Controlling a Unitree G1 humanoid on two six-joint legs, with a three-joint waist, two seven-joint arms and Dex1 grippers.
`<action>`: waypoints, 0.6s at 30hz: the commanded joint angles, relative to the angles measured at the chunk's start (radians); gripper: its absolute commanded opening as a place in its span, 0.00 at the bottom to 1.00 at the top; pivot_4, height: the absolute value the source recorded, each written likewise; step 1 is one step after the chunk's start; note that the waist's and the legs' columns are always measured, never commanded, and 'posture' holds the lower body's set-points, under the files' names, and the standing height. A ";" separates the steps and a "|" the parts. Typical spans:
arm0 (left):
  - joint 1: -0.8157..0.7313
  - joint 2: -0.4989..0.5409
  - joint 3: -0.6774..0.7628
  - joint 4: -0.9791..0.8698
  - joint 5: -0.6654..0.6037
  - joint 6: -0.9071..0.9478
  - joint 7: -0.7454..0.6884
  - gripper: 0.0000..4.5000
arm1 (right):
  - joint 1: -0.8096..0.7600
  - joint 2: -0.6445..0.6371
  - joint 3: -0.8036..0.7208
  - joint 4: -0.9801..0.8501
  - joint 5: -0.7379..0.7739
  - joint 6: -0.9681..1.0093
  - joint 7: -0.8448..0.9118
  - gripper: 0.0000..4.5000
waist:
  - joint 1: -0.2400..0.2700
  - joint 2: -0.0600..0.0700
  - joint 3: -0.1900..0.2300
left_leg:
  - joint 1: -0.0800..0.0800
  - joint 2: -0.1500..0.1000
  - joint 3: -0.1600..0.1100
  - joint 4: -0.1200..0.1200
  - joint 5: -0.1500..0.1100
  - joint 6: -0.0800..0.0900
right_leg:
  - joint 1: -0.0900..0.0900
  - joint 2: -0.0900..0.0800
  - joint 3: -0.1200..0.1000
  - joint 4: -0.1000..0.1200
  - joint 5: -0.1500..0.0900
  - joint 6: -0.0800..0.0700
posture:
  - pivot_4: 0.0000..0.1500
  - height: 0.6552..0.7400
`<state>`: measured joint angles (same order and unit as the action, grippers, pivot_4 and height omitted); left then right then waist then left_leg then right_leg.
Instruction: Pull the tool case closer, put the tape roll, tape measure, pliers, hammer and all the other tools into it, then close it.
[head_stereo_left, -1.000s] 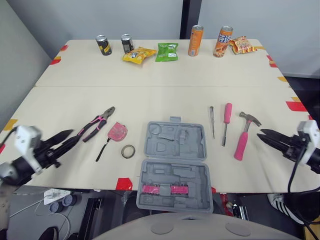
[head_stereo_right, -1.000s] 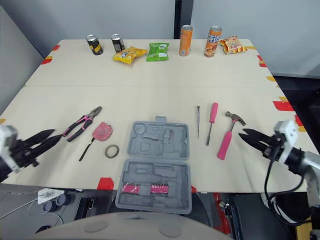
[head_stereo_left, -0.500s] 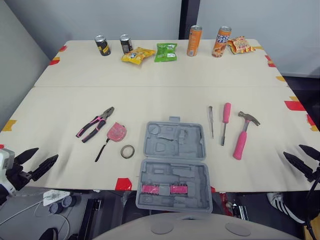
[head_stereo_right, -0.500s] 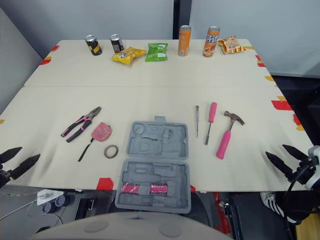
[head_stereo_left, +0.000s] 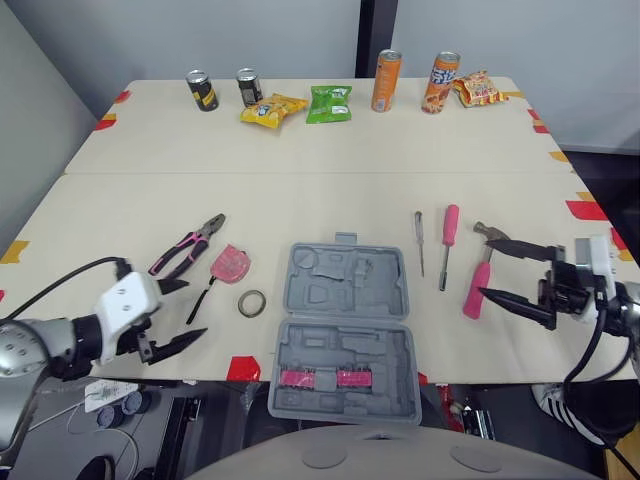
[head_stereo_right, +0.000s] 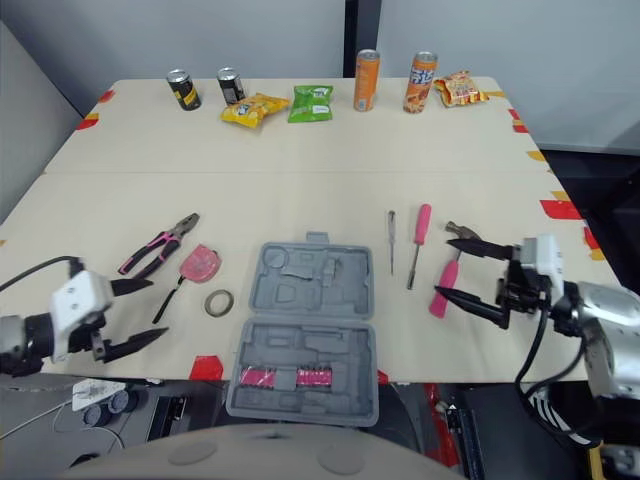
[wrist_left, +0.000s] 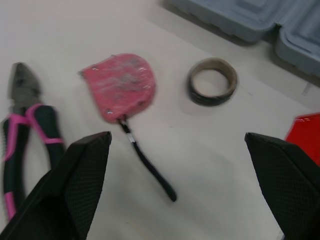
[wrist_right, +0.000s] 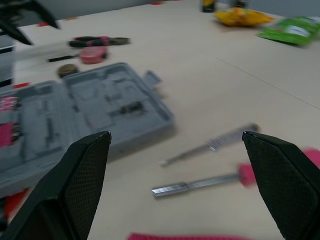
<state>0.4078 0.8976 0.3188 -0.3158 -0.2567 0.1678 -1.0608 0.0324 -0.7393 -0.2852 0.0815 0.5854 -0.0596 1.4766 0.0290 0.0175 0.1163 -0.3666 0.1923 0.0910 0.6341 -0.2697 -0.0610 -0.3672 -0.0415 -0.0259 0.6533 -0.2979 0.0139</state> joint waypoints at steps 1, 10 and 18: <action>-0.023 0.085 -0.052 -0.136 0.075 0.107 0.019 1.00 | -0.054 -0.043 0.071 -0.022 0.039 -0.056 0.124 0.99 | 0.000 0.000 0.000 | 0.000 0.000 0.000 0.000 0.000 0.000 | 0.000 0.000 0.000 0.001 -0.002 -0.003 | 1.00 1.00; -0.071 0.206 -0.160 -0.411 0.128 0.410 0.067 1.00 | -0.121 -0.087 0.234 -0.092 0.147 -0.095 0.138 0.99 | -0.007 0.001 0.001 | 0.000 0.001 -0.001 0.000 0.000 0.000 | -0.001 0.002 0.000 0.003 -0.003 -0.005 | 1.00 1.00; -0.237 0.226 -0.441 -0.509 0.260 0.635 0.187 1.00 | -0.168 -0.093 0.242 -0.006 0.135 -0.119 0.138 0.99 | -0.001 0.001 0.001 | 0.000 0.000 -0.001 0.000 0.001 -0.001 | -0.001 0.002 0.001 0.004 -0.004 -0.007 | 1.00 1.00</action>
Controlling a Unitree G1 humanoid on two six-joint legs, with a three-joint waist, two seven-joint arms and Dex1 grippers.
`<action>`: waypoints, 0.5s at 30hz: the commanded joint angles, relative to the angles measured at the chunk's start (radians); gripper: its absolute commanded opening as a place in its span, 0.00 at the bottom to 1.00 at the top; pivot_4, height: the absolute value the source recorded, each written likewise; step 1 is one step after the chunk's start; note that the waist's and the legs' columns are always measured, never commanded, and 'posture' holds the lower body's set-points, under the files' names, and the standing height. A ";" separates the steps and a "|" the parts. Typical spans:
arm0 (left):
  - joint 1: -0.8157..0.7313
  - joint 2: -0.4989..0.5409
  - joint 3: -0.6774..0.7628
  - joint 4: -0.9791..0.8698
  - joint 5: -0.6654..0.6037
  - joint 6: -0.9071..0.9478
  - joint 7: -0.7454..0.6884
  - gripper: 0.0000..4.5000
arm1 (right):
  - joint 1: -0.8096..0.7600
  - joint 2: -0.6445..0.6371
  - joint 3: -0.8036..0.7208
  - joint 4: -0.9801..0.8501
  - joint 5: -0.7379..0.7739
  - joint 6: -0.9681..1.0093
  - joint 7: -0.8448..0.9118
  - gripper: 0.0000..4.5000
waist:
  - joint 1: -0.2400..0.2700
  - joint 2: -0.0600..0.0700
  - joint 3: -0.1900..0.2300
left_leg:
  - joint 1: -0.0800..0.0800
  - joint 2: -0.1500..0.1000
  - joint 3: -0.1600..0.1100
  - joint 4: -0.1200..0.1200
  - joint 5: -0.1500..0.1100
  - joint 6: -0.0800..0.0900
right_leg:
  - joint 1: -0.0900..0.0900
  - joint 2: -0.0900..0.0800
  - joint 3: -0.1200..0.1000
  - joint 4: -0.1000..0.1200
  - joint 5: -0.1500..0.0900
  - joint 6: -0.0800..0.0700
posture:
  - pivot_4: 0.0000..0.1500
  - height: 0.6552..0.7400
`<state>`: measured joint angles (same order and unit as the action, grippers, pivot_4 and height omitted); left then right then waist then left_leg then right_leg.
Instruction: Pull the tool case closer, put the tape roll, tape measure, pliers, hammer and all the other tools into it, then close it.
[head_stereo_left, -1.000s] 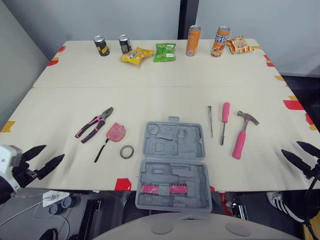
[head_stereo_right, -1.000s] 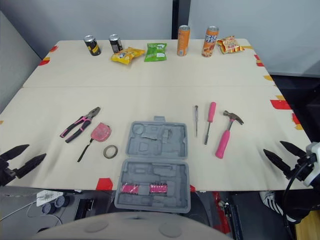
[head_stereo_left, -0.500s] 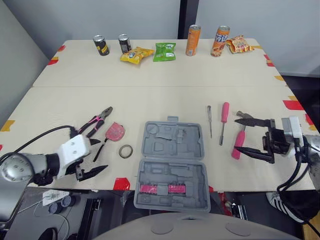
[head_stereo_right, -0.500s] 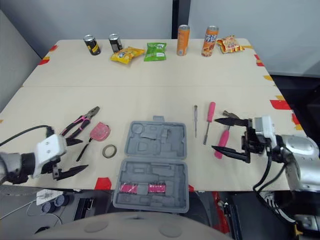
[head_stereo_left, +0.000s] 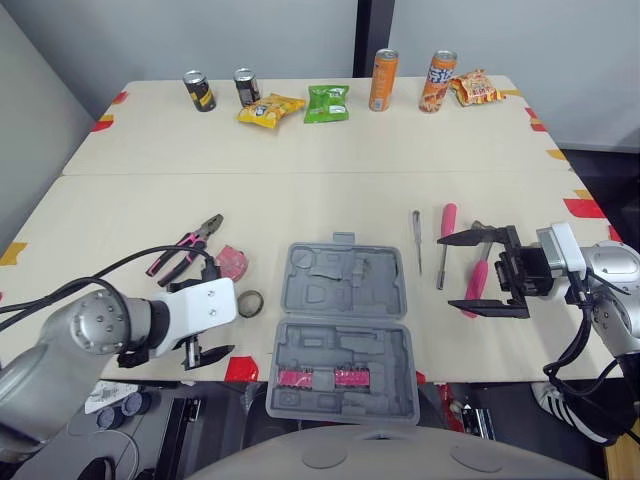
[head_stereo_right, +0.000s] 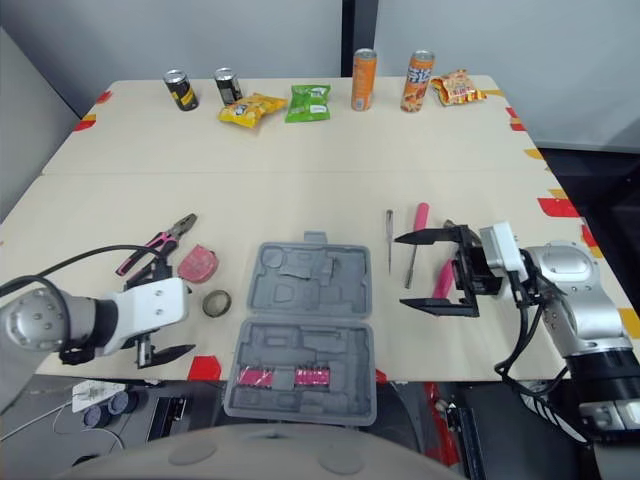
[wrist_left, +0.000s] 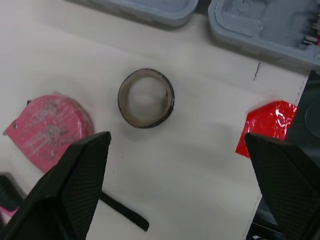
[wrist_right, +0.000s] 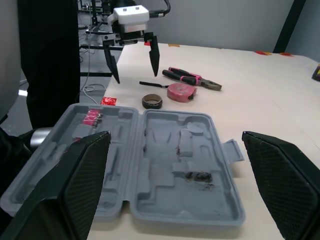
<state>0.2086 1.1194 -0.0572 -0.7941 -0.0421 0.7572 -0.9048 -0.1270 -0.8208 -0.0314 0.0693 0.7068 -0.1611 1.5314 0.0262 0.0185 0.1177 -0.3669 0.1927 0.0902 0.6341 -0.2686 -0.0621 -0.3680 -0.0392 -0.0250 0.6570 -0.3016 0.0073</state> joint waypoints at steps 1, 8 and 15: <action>-0.067 -0.026 -0.100 -0.024 0.052 0.061 0.053 1.00 | -0.008 -0.013 -0.014 0.010 0.014 -0.019 0.083 0.99 | 0.003 0.000 0.000 | 0.000 0.000 0.000 0.000 0.002 -0.004 | 0.000 0.000 0.000 0.000 0.000 0.001 | 1.00 1.00; -0.144 -0.082 -0.195 0.029 0.044 0.090 0.067 1.00 | 0.005 -0.019 -0.030 0.028 0.015 -0.038 0.083 0.99 | 0.011 0.000 0.000 | -0.001 -0.003 0.001 0.000 0.003 -0.006 | 0.000 0.002 0.001 0.001 0.001 0.002 | 1.00 1.00; -0.188 -0.034 -0.256 0.060 0.073 0.066 0.031 1.00 | 0.007 -0.010 -0.048 0.014 0.005 -0.029 0.079 0.99 | 0.015 0.000 0.000 | -0.001 -0.003 0.000 0.000 0.003 -0.007 | 0.000 0.003 0.003 0.001 0.002 0.003 | 1.00 1.00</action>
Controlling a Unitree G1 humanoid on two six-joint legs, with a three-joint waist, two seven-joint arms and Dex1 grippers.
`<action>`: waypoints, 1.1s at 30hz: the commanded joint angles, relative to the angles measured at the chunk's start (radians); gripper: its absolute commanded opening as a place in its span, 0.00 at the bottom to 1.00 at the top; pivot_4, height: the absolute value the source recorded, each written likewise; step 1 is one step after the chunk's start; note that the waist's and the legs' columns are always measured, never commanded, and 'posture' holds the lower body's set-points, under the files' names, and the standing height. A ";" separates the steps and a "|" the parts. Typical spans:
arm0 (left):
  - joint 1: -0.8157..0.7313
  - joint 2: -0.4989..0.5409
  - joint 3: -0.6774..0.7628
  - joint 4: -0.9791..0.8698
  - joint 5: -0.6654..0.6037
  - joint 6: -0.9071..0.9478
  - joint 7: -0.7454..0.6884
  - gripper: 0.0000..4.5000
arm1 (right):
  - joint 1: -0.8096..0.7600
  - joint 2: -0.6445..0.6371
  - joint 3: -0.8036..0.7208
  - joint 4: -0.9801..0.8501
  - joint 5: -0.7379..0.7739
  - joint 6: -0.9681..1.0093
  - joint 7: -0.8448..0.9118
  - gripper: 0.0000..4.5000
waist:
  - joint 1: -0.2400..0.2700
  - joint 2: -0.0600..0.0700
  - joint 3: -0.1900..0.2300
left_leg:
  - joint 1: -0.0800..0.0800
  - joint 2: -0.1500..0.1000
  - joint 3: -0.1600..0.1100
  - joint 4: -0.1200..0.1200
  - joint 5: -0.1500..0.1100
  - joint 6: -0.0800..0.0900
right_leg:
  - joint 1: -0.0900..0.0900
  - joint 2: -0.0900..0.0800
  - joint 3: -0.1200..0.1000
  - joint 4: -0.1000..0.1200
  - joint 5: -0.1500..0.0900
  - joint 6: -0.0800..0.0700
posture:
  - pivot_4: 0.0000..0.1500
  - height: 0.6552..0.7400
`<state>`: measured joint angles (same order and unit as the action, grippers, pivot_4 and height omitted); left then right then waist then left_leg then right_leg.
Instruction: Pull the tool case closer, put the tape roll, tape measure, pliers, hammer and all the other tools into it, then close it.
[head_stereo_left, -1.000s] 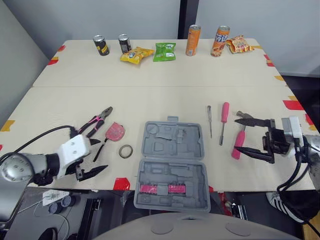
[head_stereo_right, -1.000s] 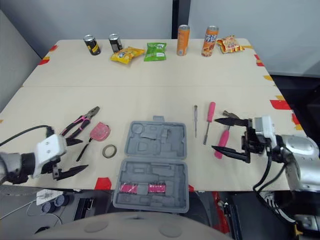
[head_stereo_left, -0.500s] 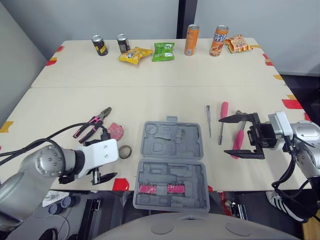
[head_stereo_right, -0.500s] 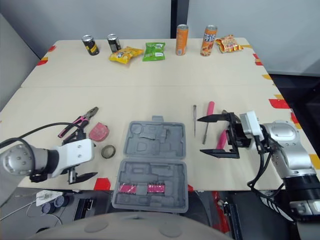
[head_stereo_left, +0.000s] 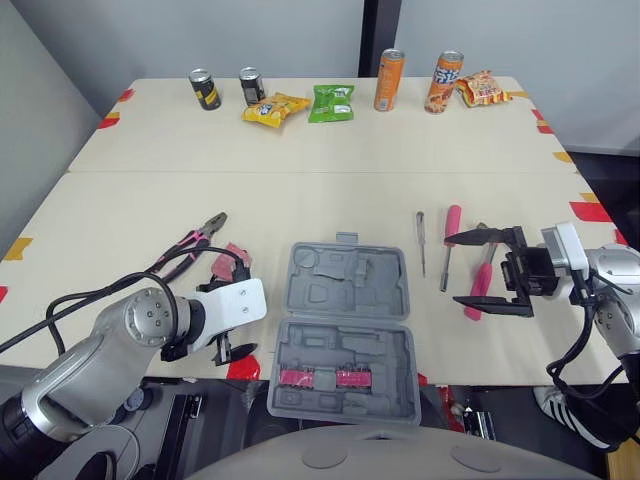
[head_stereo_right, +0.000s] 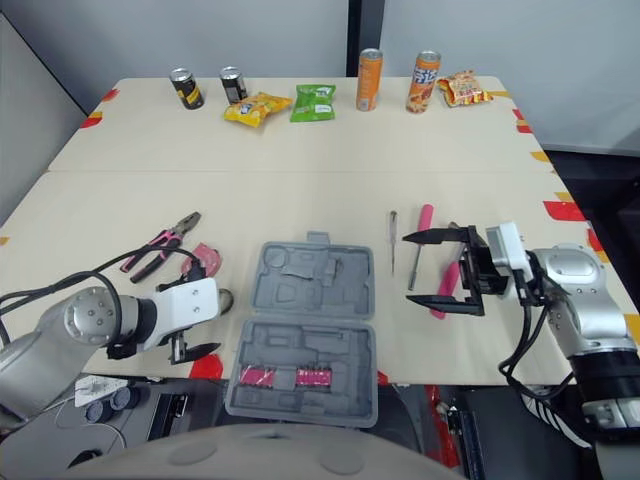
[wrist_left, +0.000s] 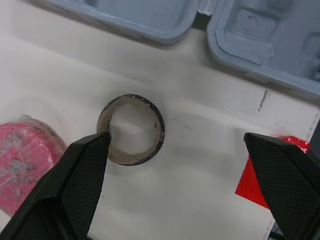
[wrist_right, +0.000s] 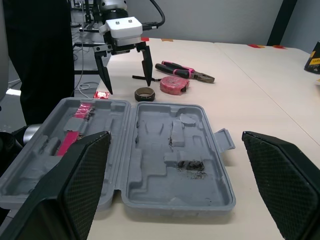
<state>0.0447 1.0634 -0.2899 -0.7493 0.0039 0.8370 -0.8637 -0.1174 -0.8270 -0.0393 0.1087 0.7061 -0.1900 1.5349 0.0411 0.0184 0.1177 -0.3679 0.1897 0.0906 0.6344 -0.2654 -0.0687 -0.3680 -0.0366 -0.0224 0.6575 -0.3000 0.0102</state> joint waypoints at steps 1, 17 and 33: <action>-0.031 0.026 -0.035 0.025 0.033 -0.014 -0.011 1.00 | -0.002 -0.002 -0.040 -0.031 0.005 0.003 0.072 0.99 | 0.000 0.000 0.000 | 0.000 0.000 0.000 0.000 0.000 0.000 | 0.000 0.000 0.000 0.000 0.000 0.000 | 1.00 1.00; -0.276 0.066 -0.255 0.057 0.156 0.058 -0.142 0.75 | 0.014 0.026 -0.046 -0.081 -0.014 0.020 0.039 1.00 | 0.002 0.000 0.000 | 0.000 0.000 0.000 0.000 0.001 -0.012 | 0.000 0.002 0.004 0.001 0.001 0.002 | 1.00 1.00; -0.367 0.056 -0.359 0.102 0.290 0.048 -0.226 0.00 | 0.020 0.040 -0.055 -0.100 -0.025 0.034 0.031 1.00 | 0.012 0.000 0.000 | 0.001 0.002 0.000 0.000 0.002 -0.025 | 0.001 0.004 0.005 0.000 0.003 0.005 | 1.00 1.00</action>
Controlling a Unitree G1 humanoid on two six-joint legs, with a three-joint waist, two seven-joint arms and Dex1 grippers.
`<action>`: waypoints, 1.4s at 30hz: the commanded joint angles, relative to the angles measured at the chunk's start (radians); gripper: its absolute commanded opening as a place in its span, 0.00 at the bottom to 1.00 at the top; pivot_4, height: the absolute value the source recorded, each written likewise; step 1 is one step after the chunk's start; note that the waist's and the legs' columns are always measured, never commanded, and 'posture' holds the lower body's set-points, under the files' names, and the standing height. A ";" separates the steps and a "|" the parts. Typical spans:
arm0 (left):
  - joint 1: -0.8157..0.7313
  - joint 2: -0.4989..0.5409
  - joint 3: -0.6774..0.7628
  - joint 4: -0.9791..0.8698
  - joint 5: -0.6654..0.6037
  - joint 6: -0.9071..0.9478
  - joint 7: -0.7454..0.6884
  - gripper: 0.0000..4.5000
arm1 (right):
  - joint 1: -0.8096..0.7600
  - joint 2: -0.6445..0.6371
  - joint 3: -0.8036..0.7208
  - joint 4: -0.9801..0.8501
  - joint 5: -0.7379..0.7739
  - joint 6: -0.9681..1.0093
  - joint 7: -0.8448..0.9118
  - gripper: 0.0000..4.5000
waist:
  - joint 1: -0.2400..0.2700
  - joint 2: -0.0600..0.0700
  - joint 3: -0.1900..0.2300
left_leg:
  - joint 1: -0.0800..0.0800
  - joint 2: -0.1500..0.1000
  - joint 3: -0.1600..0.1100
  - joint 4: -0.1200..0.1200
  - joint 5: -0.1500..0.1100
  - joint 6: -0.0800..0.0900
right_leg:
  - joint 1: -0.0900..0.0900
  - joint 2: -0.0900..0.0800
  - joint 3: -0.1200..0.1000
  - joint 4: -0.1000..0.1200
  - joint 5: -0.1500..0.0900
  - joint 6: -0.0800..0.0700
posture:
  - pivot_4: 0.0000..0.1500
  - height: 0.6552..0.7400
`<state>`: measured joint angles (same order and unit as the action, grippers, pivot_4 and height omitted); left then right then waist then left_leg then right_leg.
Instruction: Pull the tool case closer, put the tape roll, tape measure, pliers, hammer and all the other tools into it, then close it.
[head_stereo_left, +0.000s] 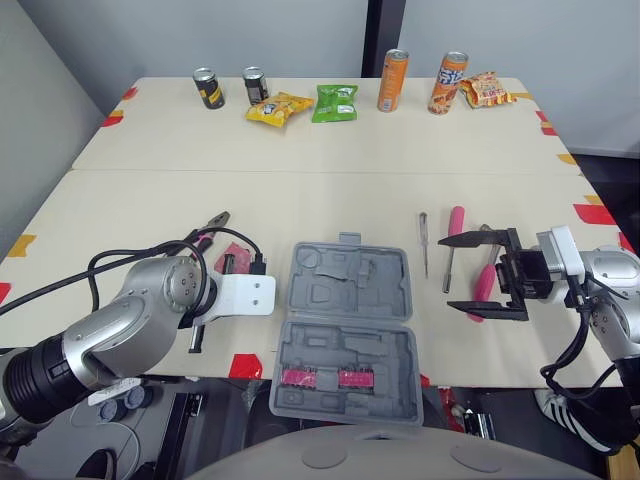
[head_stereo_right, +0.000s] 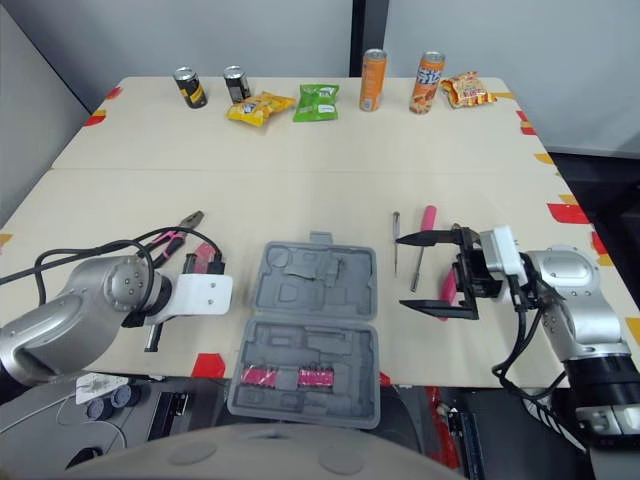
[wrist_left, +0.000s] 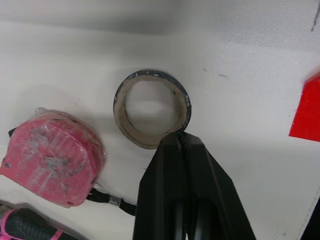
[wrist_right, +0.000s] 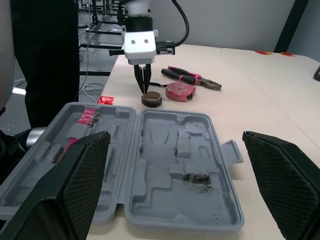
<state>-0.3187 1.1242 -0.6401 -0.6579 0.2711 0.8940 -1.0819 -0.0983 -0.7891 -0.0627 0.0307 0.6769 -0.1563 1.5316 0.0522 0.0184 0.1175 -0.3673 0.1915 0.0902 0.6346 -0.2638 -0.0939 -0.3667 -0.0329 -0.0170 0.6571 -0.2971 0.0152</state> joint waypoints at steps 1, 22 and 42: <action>-0.002 -0.006 -0.009 0.012 0.028 -0.012 -0.011 0.00 | 0.000 0.002 -0.032 -0.022 0.004 0.000 0.035 1.00 | 0.001 0.000 0.000 | 0.000 0.000 0.000 0.000 0.000 0.000 | 0.000 0.000 0.000 0.000 0.000 0.000 | 1.00 1.00; 0.003 -0.008 0.032 0.004 0.063 -0.071 -0.074 0.50 | 0.002 0.014 -0.034 -0.008 -0.015 -0.010 0.041 1.00 | 0.001 0.000 0.000 | 0.000 0.000 0.000 0.000 0.000 -0.001 | 0.000 0.000 0.000 0.000 0.000 0.001 | 1.00 1.00; -0.002 -0.045 0.038 0.028 0.089 -0.094 -0.081 0.50 | 0.006 0.015 -0.040 -0.023 -0.017 0.004 0.029 1.00 | 0.000 0.000 0.000 | 0.000 0.000 0.000 0.000 0.000 -0.002 | 0.000 0.001 0.001 0.000 0.000 0.001 | 1.00 1.00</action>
<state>-0.3117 1.0796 -0.6217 -0.6236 0.3471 0.8022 -1.1607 -0.0958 -0.7721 -0.0700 0.0286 0.6497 -0.1522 1.5296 0.0527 0.0182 0.1175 -0.3673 0.1918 0.0900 0.6346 -0.2639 -0.0956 -0.3665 -0.0323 -0.0163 0.6569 -0.2967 0.0159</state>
